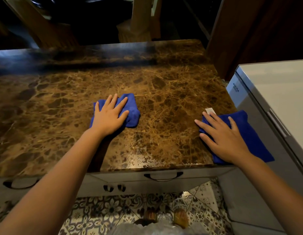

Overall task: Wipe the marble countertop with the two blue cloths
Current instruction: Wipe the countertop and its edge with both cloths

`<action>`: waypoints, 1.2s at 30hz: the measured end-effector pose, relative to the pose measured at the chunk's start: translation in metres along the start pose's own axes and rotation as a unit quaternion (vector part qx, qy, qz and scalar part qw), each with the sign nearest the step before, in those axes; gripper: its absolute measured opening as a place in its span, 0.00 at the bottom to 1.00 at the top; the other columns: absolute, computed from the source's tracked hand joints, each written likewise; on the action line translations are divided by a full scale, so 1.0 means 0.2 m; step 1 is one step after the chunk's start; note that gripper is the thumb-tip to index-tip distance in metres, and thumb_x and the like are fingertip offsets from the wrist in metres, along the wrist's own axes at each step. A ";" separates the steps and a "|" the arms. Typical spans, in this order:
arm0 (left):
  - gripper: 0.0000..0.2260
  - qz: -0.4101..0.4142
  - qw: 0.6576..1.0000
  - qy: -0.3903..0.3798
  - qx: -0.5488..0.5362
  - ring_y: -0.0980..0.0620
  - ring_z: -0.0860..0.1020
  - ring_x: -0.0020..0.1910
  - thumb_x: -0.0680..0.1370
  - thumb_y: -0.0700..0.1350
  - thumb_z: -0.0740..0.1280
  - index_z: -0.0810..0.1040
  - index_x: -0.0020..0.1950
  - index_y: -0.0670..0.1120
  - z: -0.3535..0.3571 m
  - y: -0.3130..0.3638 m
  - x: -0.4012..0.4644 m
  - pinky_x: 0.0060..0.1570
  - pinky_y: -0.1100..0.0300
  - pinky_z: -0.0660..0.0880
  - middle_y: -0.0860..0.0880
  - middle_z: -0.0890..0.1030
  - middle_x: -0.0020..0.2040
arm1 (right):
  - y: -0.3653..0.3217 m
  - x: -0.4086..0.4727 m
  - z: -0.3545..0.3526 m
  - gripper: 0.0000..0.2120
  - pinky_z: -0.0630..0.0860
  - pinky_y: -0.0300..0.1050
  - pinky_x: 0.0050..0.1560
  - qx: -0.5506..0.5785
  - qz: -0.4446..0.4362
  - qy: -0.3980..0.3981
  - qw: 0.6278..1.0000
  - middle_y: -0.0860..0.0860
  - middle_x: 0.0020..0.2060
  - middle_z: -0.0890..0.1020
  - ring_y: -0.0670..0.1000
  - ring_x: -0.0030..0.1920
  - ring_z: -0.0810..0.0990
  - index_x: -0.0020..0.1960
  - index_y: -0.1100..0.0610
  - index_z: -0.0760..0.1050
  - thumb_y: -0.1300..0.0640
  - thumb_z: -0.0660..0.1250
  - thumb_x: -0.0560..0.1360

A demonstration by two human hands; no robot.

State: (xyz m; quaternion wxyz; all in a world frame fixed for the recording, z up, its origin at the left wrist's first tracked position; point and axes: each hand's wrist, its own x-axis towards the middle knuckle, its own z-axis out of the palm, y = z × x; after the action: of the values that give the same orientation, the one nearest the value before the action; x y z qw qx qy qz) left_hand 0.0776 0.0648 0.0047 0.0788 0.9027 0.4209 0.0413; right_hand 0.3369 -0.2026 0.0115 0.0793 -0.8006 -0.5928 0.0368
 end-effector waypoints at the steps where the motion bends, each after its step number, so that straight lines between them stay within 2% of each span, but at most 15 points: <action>1: 0.25 0.005 1.000 0.008 0.022 0.49 0.43 0.75 0.78 0.60 0.48 0.51 0.74 0.58 0.00 -0.01 0.01 0.68 0.36 0.38 0.46 0.47 0.78 | 0.00 0.00 0.00 0.27 0.43 0.62 0.70 -0.001 0.000 0.001 1.000 0.47 0.75 0.55 0.46 0.74 0.47 0.71 0.41 0.56 0.37 0.42 0.74; 3: 0.27 0.010 0.997 0.050 0.056 0.48 0.40 0.75 0.78 0.61 0.49 0.50 0.75 0.55 0.00 0.00 0.01 0.68 0.36 0.36 0.45 0.44 0.78 | 0.00 0.00 0.00 0.27 0.43 0.62 0.70 0.000 0.002 0.002 1.000 0.47 0.75 0.55 0.46 0.73 0.47 0.71 0.41 0.56 0.37 0.42 0.74; 6: 0.25 -0.023 0.992 0.121 0.032 0.43 0.52 0.75 0.78 0.58 0.53 0.58 0.73 0.52 0.02 0.05 -0.01 0.69 0.37 0.48 0.41 0.54 0.76 | 0.00 0.00 0.00 0.27 0.43 0.62 0.70 0.003 0.003 0.003 1.000 0.47 0.75 0.56 0.46 0.73 0.47 0.71 0.41 0.56 0.37 0.42 0.74; 8: 0.23 -0.059 0.994 0.091 -0.010 0.44 0.53 0.74 0.78 0.60 0.52 0.59 0.72 0.57 0.03 0.06 -0.01 0.69 0.36 0.50 0.42 0.57 0.76 | 0.00 0.00 0.00 0.27 0.43 0.61 0.70 0.004 0.004 0.004 1.000 0.47 0.75 0.56 0.46 0.73 0.47 0.71 0.41 0.57 0.37 0.42 0.74; 10: 0.23 -0.059 0.997 0.041 -0.008 0.46 0.49 0.75 0.77 0.63 0.49 0.56 0.72 0.62 0.04 0.05 0.00 0.68 0.34 0.45 0.45 0.53 0.77 | -0.01 0.00 0.00 0.26 0.43 0.61 0.70 0.008 0.005 0.008 1.000 0.48 0.74 0.56 0.46 0.73 0.47 0.71 0.42 0.57 0.37 0.43 0.74; 14: 0.24 0.013 1.000 0.013 -0.009 0.50 0.48 0.75 0.76 0.65 0.47 0.53 0.72 0.64 0.04 0.09 -0.04 0.68 0.33 0.45 0.51 0.51 0.77 | -0.01 0.00 0.00 0.26 0.43 0.62 0.69 0.014 0.002 0.013 1.000 0.48 0.74 0.57 0.46 0.74 0.48 0.70 0.42 0.58 0.37 0.44 0.74; 18: 0.27 0.088 0.996 -0.011 -0.008 0.52 0.49 0.75 0.74 0.65 0.44 0.52 0.73 0.62 0.05 0.20 -0.19 0.70 0.36 0.46 0.53 0.52 0.77 | -0.01 0.00 0.01 0.26 0.44 0.62 0.69 0.011 -0.001 0.019 1.000 0.48 0.74 0.57 0.47 0.74 0.49 0.70 0.42 0.58 0.37 0.44 0.74; 21: 0.27 0.137 0.990 -0.024 0.001 0.53 0.47 0.75 0.75 0.64 0.43 0.51 0.73 0.59 0.05 0.28 -0.32 0.70 0.39 0.47 0.56 0.48 0.75 | 0.00 0.00 0.01 0.27 0.44 0.63 0.69 0.005 0.000 0.017 1.000 0.49 0.74 0.57 0.47 0.74 0.49 0.70 0.42 0.58 0.37 0.43 0.74; 25: 0.26 0.190 0.981 -0.043 0.001 0.53 0.44 0.75 0.77 0.61 0.44 0.50 0.74 0.58 0.06 0.36 -0.51 0.71 0.43 0.49 0.54 0.49 0.76 | 0.00 0.00 0.02 0.27 0.43 0.62 0.69 -0.001 0.000 0.013 1.000 0.48 0.75 0.56 0.47 0.74 0.48 0.71 0.41 0.57 0.36 0.42 0.74; 31: 0.23 0.244 0.968 -0.056 0.008 0.54 0.43 0.75 0.79 0.58 0.45 0.48 0.74 0.58 0.05 0.36 -0.67 0.70 0.52 0.42 0.55 0.48 0.76 | 0.00 0.00 0.01 0.27 0.42 0.62 0.70 0.000 0.000 0.006 1.000 0.48 0.75 0.55 0.47 0.74 0.47 0.71 0.41 0.56 0.36 0.41 0.74; 36: 0.21 0.304 0.949 -0.078 0.026 0.52 0.54 0.75 0.80 0.55 0.46 0.54 0.74 0.56 0.01 0.23 -0.78 0.71 0.53 0.52 0.53 0.57 0.75 | 0.00 -0.01 0.00 0.26 0.42 0.62 0.70 0.003 -0.002 0.008 1.000 0.48 0.75 0.56 0.48 0.74 0.48 0.71 0.42 0.57 0.37 0.43 0.75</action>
State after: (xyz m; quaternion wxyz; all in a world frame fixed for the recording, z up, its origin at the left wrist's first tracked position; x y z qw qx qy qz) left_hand 0.0123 -0.0847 0.0106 0.0716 0.9900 0.1205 -0.0185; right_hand 0.3365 -0.2040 0.0108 0.0861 -0.7997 -0.5933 0.0321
